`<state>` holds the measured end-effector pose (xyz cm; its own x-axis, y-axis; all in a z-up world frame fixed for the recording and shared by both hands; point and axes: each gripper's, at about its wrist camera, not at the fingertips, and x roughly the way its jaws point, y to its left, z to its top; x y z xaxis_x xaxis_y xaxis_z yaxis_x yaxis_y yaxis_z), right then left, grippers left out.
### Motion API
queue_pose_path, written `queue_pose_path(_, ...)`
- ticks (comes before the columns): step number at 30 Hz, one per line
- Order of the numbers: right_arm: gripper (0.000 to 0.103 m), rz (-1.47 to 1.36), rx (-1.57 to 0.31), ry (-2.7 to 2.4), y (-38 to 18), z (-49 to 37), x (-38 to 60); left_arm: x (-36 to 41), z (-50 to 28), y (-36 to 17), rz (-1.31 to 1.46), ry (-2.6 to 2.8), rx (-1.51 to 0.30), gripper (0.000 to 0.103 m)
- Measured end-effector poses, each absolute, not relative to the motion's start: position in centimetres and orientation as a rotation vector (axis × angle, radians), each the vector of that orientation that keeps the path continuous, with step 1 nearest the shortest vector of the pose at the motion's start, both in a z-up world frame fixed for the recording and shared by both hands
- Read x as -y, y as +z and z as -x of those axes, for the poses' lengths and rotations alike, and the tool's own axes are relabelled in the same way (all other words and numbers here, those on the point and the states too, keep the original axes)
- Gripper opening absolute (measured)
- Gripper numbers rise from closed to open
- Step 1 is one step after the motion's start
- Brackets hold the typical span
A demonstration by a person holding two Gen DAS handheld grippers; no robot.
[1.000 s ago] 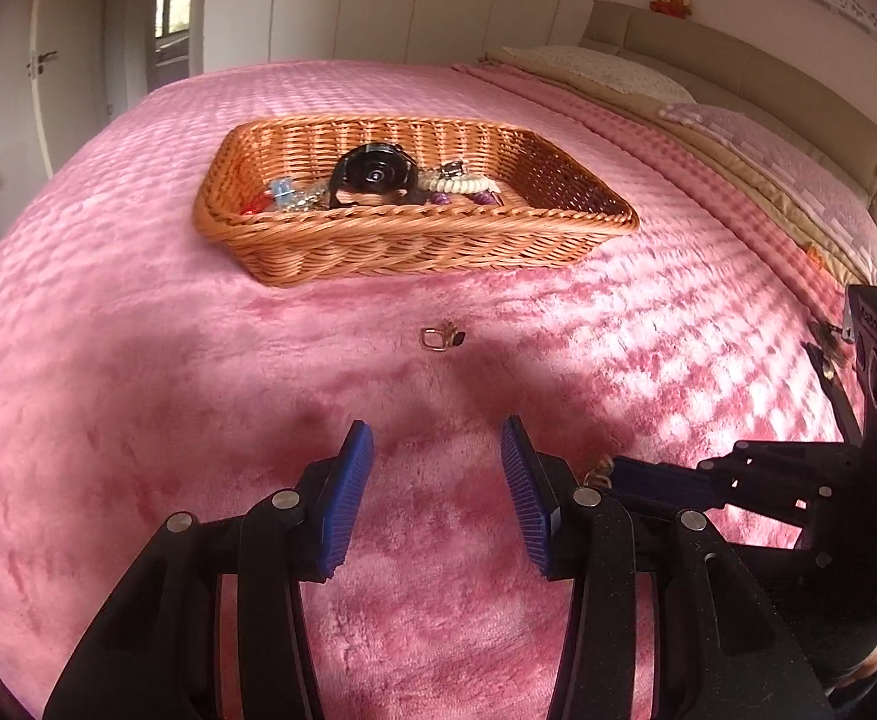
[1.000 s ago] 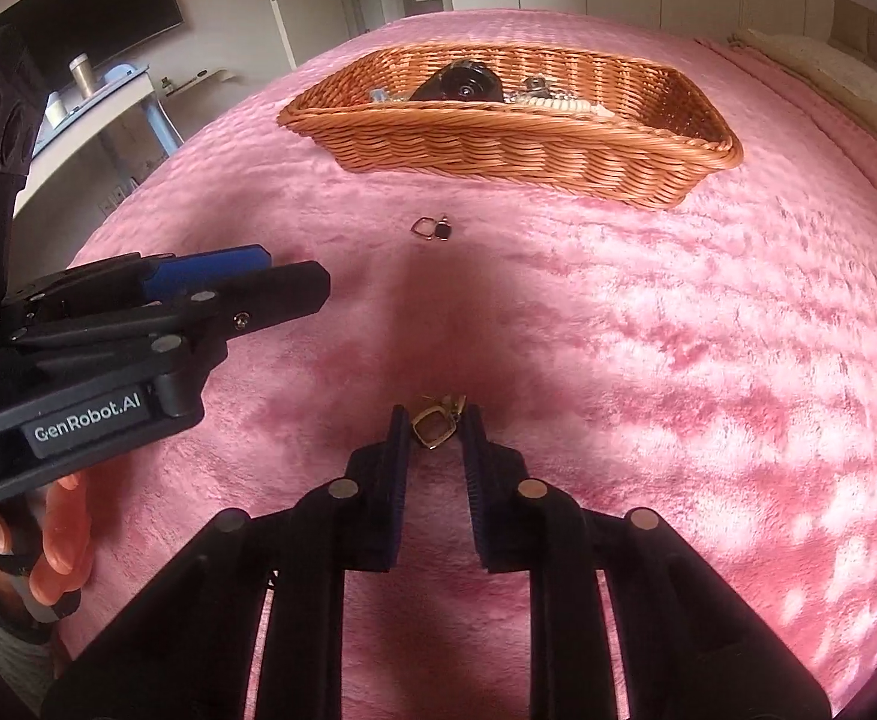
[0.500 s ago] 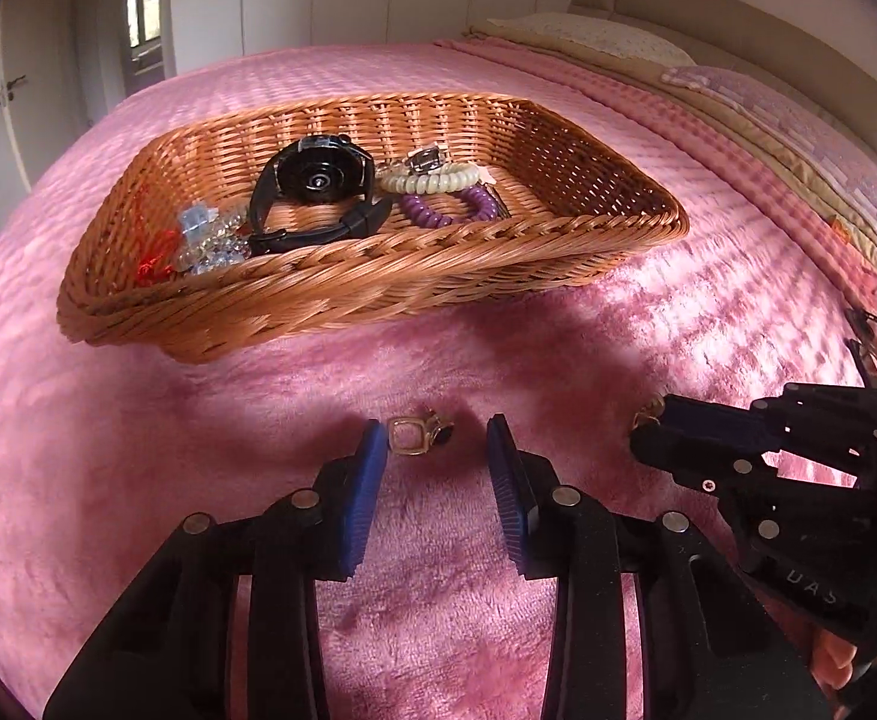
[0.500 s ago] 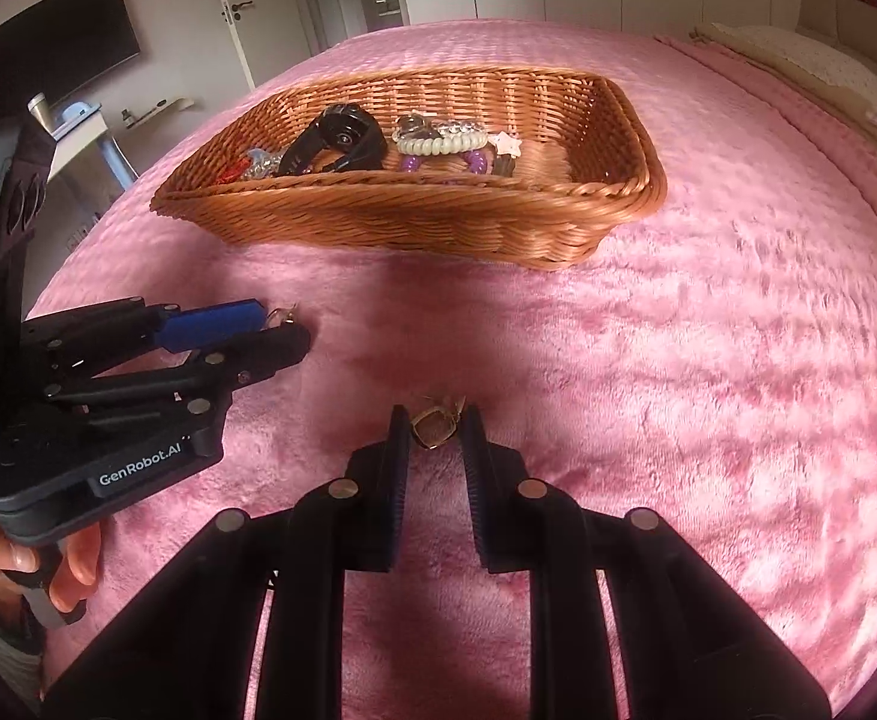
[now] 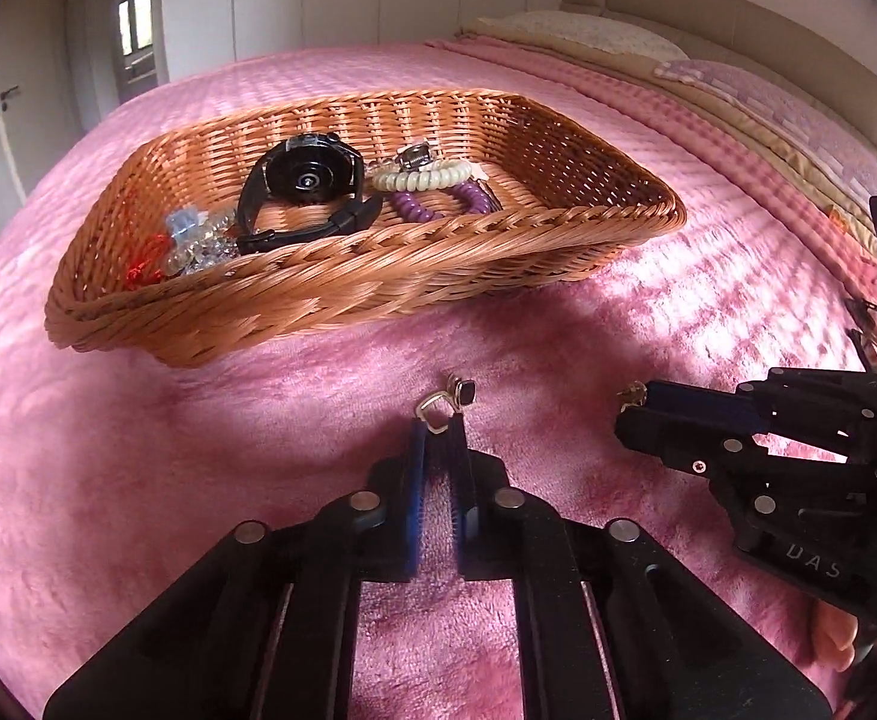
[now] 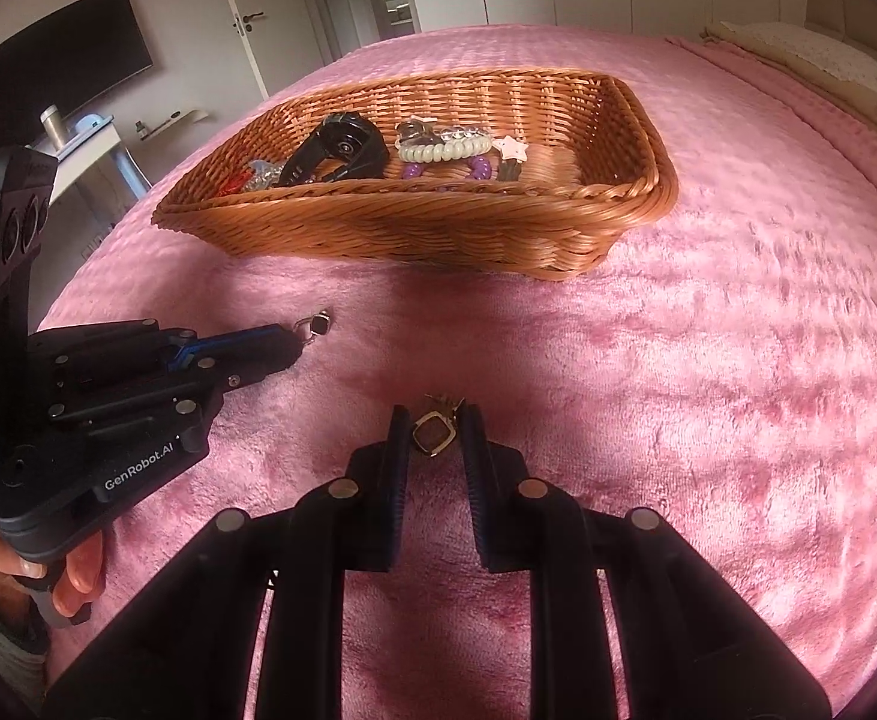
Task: Organize jewelry
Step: 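Grasp a small gold ring with the left tool while the right tool grasps a gold buckle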
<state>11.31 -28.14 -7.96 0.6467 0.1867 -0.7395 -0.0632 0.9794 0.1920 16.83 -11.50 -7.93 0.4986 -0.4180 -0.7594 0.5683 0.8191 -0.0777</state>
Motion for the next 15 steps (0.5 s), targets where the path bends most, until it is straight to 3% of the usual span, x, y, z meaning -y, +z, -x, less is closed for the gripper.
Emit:
queue_pose_path(2, 0.016, -0.155, -0.857, 0.144, -8.0, -11.3, 28.2, 11.5, -16.8, -7.5, -0.194, -0.591, -0.842, 0.046)
queue_pose_path(4, 0.016, -0.152, -0.857, 0.142, -8.0, -11.3, 28.1, 12.0, -17.0, -7.2, -0.226, -0.6, -0.829, 0.045)
queue_pose_path(9, 0.016, -0.162, -0.858, 0.146, -8.1, -11.4, 28.3, 14.1, -18.1, -8.0, -0.317, -0.608, -0.852, 0.033)
queue_pose_path(10, 0.016, -0.165, -0.858, 0.148, -8.1, -11.4, 28.3, 14.2, -18.0, -7.9, -0.324, -0.617, -0.847, 0.029)
queue_pose_path(11, 0.016, -0.167, -0.857, 0.15, -8.1, -11.4, 28.4, 14.2, -17.8, -7.9, -0.326, -0.627, -0.842, 0.017)
queue_pose_path(15, 0.016, -0.164, -0.856, 0.147, -8.1, -11.4, 28.3, 13.4, -16.8, -7.8, -0.309, -0.637, -0.829, 0.013)
